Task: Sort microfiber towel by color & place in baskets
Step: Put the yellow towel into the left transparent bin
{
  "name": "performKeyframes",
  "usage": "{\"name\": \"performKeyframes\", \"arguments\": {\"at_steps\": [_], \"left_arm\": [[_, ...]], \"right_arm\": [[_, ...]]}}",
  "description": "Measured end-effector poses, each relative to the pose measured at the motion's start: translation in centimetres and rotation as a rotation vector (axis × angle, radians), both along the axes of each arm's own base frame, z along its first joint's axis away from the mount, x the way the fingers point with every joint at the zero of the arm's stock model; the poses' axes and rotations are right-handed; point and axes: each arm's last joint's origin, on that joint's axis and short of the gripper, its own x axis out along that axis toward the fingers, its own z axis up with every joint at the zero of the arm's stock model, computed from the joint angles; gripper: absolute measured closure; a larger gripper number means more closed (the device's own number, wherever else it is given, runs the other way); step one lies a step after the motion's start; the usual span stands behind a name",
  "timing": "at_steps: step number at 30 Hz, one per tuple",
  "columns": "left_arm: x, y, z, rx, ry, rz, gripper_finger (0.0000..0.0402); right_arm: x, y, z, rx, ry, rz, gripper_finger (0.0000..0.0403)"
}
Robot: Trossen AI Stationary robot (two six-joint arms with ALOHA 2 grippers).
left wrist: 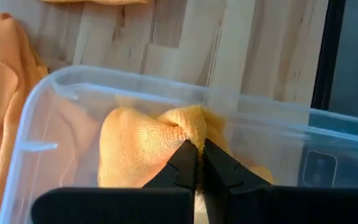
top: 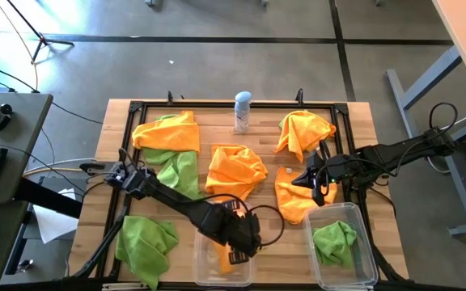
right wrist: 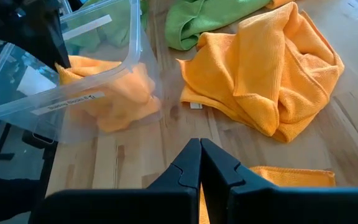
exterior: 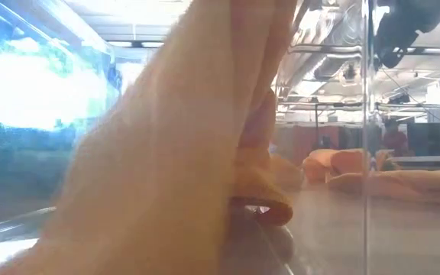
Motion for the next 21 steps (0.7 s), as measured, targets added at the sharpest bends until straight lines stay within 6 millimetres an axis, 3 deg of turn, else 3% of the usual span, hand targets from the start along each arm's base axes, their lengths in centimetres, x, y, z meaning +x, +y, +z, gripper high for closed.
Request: {"name": "performKeyframes", "arguments": {"at_steps": [10,17,21], "left_arm": [[-2.5,0.1,1.3,-0.063,0.132,0.142,0.0401],[-2.8,-0.2,1.2,-0.176,0.204,0.168,0.0400],[-3.1,-0.5,1.2,-0.201,0.240,0.178,0.0377]], "right_arm": [[-0.1,0.0,-0.2,-0.002,0.026,0.009,0.0403],[-0.1,0.0,-0.2,0.003,0.025,0.011,0.0403],[-0.1,0.0,-0.2,0.003,0.025,0.011,0.0403]]}}
